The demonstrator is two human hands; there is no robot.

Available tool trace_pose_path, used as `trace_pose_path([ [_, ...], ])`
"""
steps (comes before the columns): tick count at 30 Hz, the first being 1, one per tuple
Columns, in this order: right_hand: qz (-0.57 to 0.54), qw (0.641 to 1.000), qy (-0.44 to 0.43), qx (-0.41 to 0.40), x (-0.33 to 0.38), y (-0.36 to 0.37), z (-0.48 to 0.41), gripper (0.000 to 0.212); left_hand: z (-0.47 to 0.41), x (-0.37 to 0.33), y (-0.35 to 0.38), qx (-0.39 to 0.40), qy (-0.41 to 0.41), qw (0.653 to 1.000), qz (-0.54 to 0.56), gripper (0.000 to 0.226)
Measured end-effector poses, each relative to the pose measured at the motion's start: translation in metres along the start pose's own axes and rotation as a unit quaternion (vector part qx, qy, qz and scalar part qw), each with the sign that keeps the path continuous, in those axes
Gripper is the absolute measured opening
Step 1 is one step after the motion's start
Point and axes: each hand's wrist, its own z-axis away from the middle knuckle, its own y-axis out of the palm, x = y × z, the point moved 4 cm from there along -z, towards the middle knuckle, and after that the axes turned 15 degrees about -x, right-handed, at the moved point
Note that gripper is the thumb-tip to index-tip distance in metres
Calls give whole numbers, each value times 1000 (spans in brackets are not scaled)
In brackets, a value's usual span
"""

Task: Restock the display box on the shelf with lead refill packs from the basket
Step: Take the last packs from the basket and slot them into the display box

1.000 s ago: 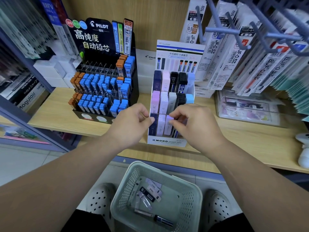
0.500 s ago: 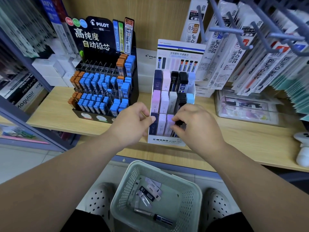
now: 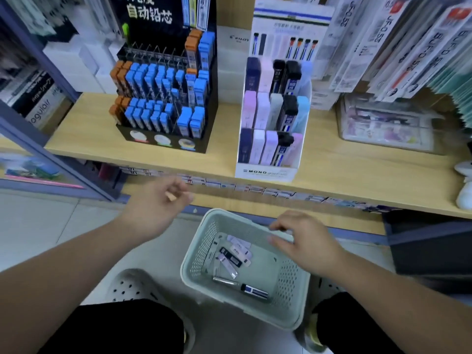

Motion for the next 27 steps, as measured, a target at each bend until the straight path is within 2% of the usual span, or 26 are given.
trace_pose_path([
  [2, 33, 988, 90, 125, -24, 45, 8, 44, 11, 42, 13, 47, -60, 997, -32, 14],
  [4, 57, 968, 140, 202, -41, 81, 13, 56, 22, 76, 35, 100, -72, 985, -119, 26],
  [7, 52, 944, 203, 253, -58, 128, 15, 69, 36, 114, 75, 144, -99, 974, -145, 38],
  [10, 23, 931, 239, 274, -66, 170, 18, 78, 41, 138, 103, 138, -133, 977, -90, 24],
  [13, -12, 924, 280, 262, -76, 206, 20, 87, 40, 144, 113, 109, -137, 984, -24, 7],
  [17, -20, 931, 316, 182, -84, 240, 22, 95, 41, 154, 113, 100, -145, 982, 71, 19],
  [22, 75, 950, 278, 118, -82, 262, 28, 98, 45, 165, 120, 95, -85, 991, 43, 18],
  [27, 124, 952, 267, 86, -75, 267, 26, 97, 48, 165, 125, 86, -48, 995, 16, 33],
])
